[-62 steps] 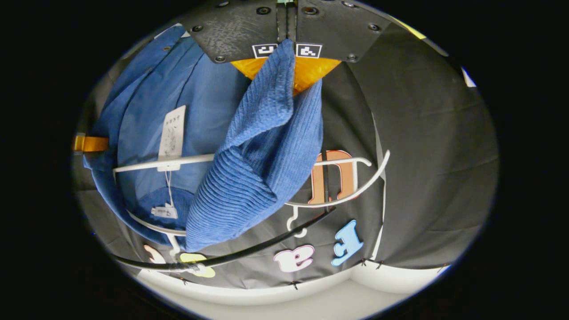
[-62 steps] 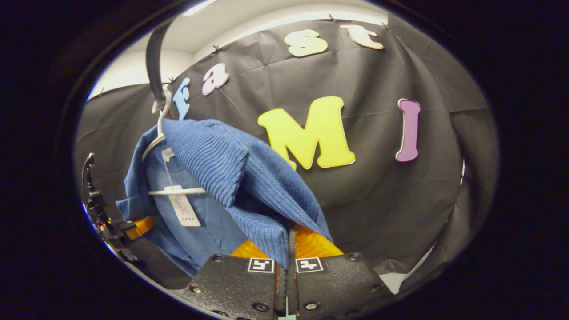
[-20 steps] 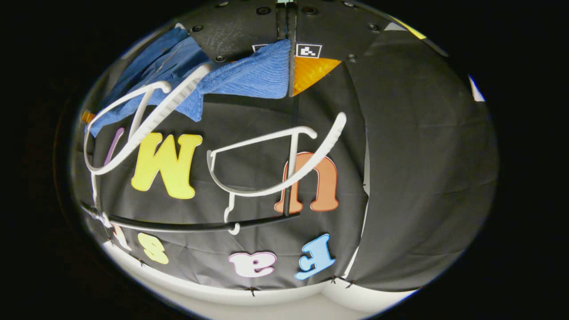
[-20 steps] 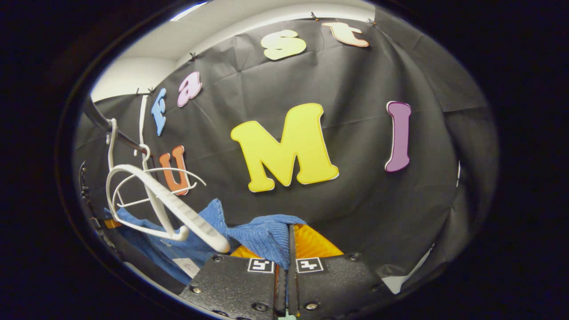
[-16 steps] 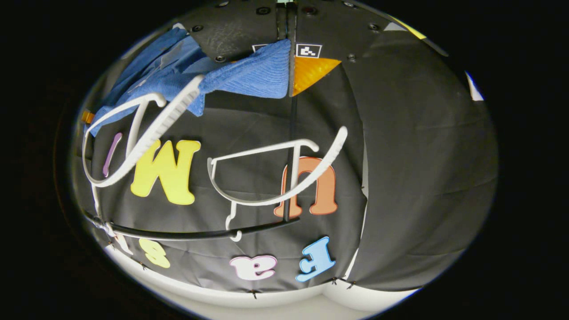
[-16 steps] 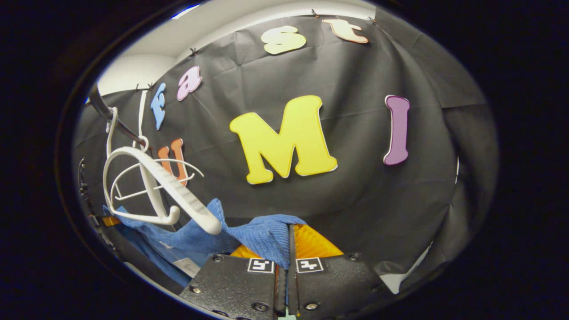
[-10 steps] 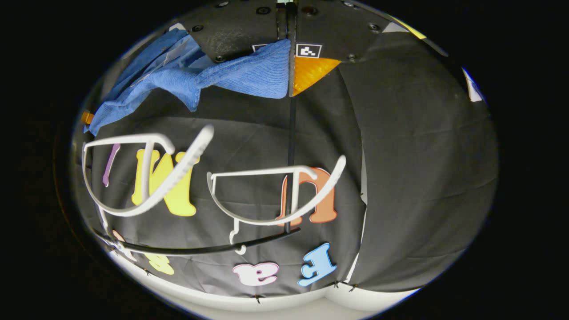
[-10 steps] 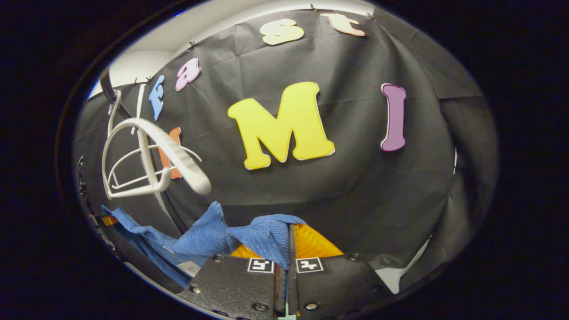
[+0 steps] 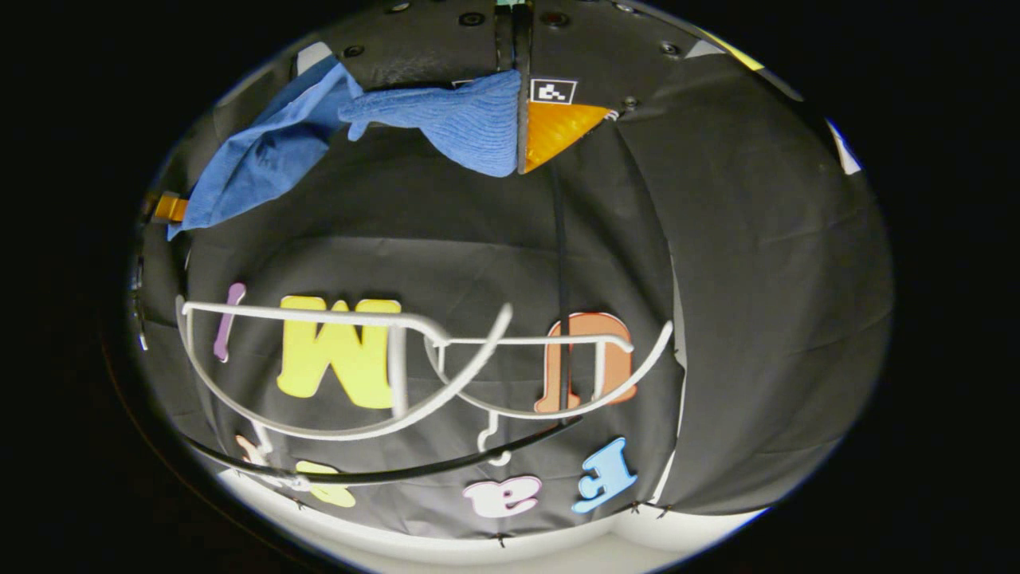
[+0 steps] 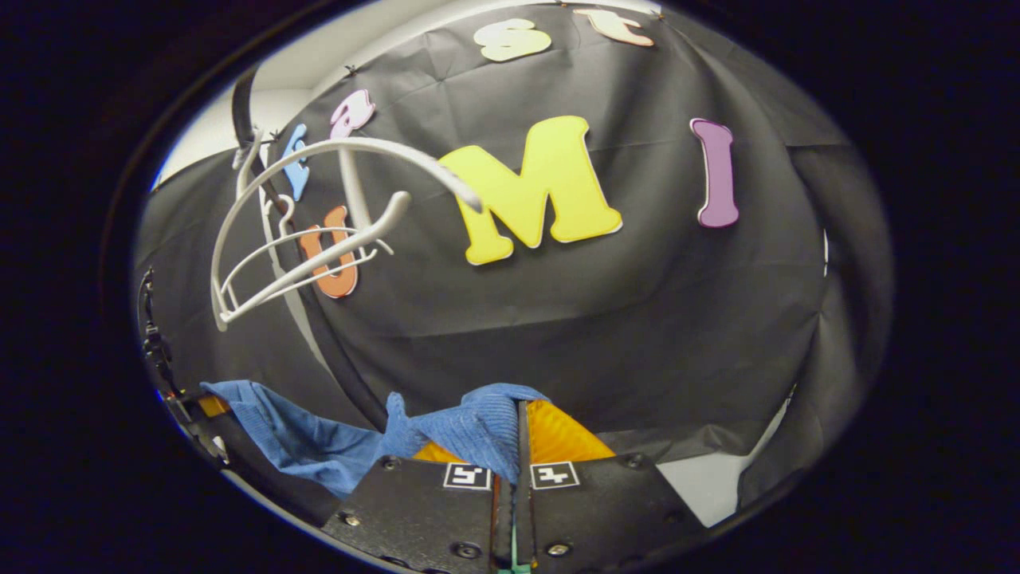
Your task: Grasp the clothes on the hanger with both hands and then place them into the laundry hamper below.
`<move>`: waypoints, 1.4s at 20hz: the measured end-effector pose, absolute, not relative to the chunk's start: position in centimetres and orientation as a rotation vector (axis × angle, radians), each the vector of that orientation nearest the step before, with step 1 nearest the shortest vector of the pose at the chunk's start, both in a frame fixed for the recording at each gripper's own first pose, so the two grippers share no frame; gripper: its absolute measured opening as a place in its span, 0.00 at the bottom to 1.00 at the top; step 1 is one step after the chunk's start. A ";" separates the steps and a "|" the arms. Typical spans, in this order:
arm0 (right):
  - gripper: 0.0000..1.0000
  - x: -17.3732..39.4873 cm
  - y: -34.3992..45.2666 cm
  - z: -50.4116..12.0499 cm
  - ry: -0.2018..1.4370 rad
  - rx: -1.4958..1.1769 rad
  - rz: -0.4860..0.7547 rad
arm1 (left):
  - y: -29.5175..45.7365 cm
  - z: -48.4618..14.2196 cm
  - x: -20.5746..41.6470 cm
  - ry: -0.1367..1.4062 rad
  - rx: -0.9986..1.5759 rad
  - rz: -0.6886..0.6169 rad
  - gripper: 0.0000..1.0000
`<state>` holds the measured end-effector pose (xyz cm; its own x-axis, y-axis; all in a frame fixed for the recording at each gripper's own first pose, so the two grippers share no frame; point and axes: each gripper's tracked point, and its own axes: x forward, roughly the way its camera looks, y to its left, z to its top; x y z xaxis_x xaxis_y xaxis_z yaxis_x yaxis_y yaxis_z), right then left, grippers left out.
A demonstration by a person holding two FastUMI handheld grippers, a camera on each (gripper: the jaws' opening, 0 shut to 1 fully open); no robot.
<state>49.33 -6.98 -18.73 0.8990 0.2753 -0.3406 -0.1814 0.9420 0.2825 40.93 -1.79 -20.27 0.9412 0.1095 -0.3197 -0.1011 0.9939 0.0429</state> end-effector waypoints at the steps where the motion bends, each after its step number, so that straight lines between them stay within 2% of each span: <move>1: 0.05 48.7 -6.2 -18.2 0.381 0.244 0.253 | -2.6 -20.0 40.6 0.327 0.024 0.094 0.05; 13: 0.05 41.0 4.3 -15.2 0.363 0.208 0.467 | -9.8 -18.3 36.4 0.349 0.002 0.003 0.05; 18: 0.05 39.1 5.8 -19.1 0.458 0.187 0.482 | -10.9 -22.5 34.6 0.462 -0.025 -0.021 0.05; 28: 0.05 36.8 5.1 -28.3 0.727 0.125 0.409 | -11.4 -32.3 31.3 0.724 -0.076 -0.002 0.06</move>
